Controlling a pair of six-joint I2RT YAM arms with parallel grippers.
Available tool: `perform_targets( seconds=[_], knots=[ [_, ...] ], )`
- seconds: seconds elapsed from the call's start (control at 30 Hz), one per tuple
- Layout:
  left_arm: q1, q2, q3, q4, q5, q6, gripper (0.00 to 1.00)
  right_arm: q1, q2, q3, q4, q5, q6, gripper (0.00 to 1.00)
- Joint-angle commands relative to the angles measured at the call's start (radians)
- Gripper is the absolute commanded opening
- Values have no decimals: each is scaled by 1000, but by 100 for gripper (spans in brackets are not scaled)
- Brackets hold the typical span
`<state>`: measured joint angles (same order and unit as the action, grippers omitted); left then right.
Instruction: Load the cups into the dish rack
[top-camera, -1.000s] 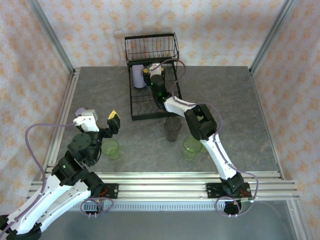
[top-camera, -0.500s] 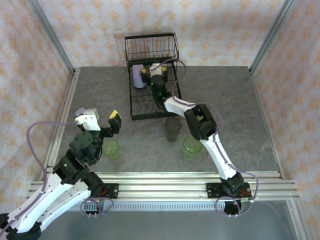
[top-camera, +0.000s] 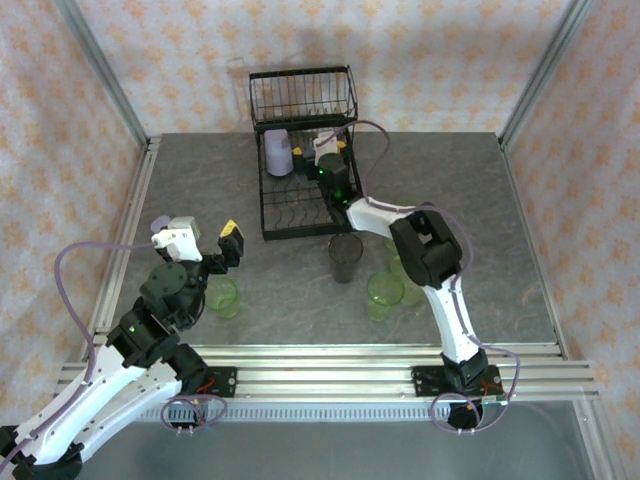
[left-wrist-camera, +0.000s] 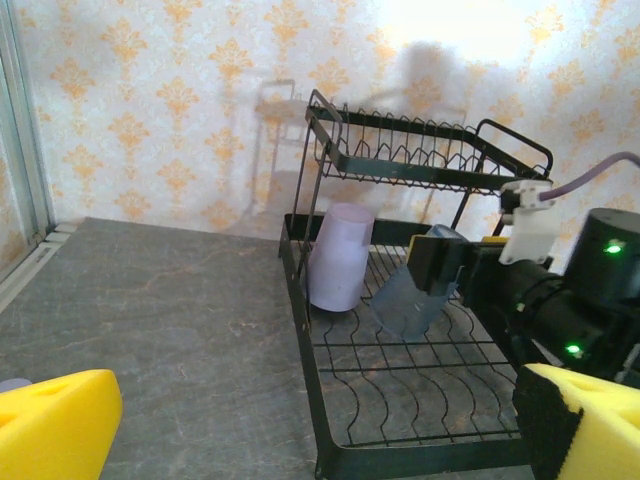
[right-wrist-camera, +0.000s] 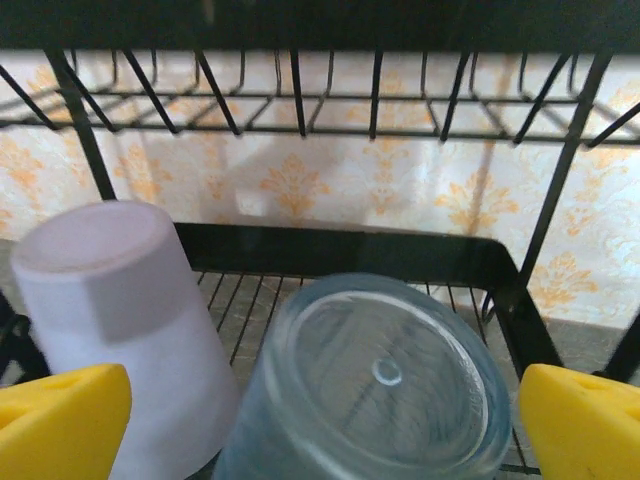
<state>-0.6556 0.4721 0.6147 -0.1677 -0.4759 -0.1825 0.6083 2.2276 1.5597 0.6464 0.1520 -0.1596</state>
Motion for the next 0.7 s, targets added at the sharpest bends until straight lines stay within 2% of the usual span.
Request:
perform_targets(
  seconds=[0.0,0.27,0.47,0.6,0.67],
  knots=[
    [-4,2,29,19,3,1,100,5,-96,-81,48,-48,36,99],
    [-4,0,25,21,6,-3,99,-1,-217,-207,-16,-98,86,98],
    [-4,0,21,11,12,-3,99,-41,-260,-205,-114,-142,183,98],
    [-4,-2,33,-16,14,-2,99,-67,-335,-165,-299,-159,370,99],
    [-4,-3,31,-12,10,-2,100,-76,-368,-121,-455,-155,536,100]
  ],
)
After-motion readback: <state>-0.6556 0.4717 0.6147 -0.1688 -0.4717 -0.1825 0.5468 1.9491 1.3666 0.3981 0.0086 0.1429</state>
